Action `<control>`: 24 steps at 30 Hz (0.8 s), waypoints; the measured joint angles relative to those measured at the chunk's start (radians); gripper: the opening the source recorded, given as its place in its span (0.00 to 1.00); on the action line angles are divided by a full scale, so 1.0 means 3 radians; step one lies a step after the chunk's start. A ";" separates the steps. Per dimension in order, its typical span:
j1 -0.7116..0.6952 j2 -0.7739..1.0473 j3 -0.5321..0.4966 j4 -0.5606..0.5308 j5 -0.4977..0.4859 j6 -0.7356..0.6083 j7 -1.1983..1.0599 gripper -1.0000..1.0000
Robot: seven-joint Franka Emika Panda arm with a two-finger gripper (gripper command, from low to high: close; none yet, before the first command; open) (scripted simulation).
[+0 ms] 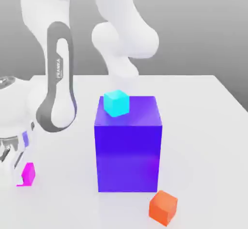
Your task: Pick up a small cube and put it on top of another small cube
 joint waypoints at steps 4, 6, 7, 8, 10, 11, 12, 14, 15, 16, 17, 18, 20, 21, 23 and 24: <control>0.0082 -0.0397 -0.0113 -0.0039 -0.0191 -0.0355 0.0150 0.00; 0.0111 -0.0349 -0.0105 0.0161 -0.0211 -0.0507 0.0201 0.00; 0.0125 -0.0310 -0.0097 0.0274 -0.0215 -0.0581 0.0225 0.00; 0.0139 -0.0266 -0.0089 0.0391 -0.0219 -0.0654 0.0248 0.00; 0.0168 -0.0174 -0.0072 0.0630 -0.0223 -0.0801 0.0295 0.00; 0.0182 -0.0127 -0.0064 0.0750 -0.0225 -0.0874 0.0318 0.00; 0.0197 -0.0079 -0.0056 0.0871 -0.0227 -0.0948 0.0341 0.00; 0.0226 0.0016 -0.0041 0.1112 -0.0230 -0.1094 0.0388 0.00; 0.0240 0.0063 -0.0034 0.1232 -0.0231 -0.1167 0.0412 0.00; 0.0254 0.0110 -0.0026 0.1354 -0.0232 -0.1240 0.0436 0.00; 0.0268 0.0159 -0.0020 0.1473 -0.0233 -0.1311 0.0459 0.00; 0.0284 0.0203 -0.0014 0.1599 -0.0234 -0.1392 0.0484 0.00; 0.0289 0.0372 0.0004 0.1726 -0.0212 -0.1351 0.0493 0.00; 0.0288 0.0481 0.0011 0.1752 -0.0190 -0.1270 0.0482 0.00; 0.0275 0.0667 0.0034 0.1780 -0.0159 -0.1111 0.0464 1.00; 0.0275 0.0667 0.0034 0.1780 -0.0159 -0.1111 0.0464 1.00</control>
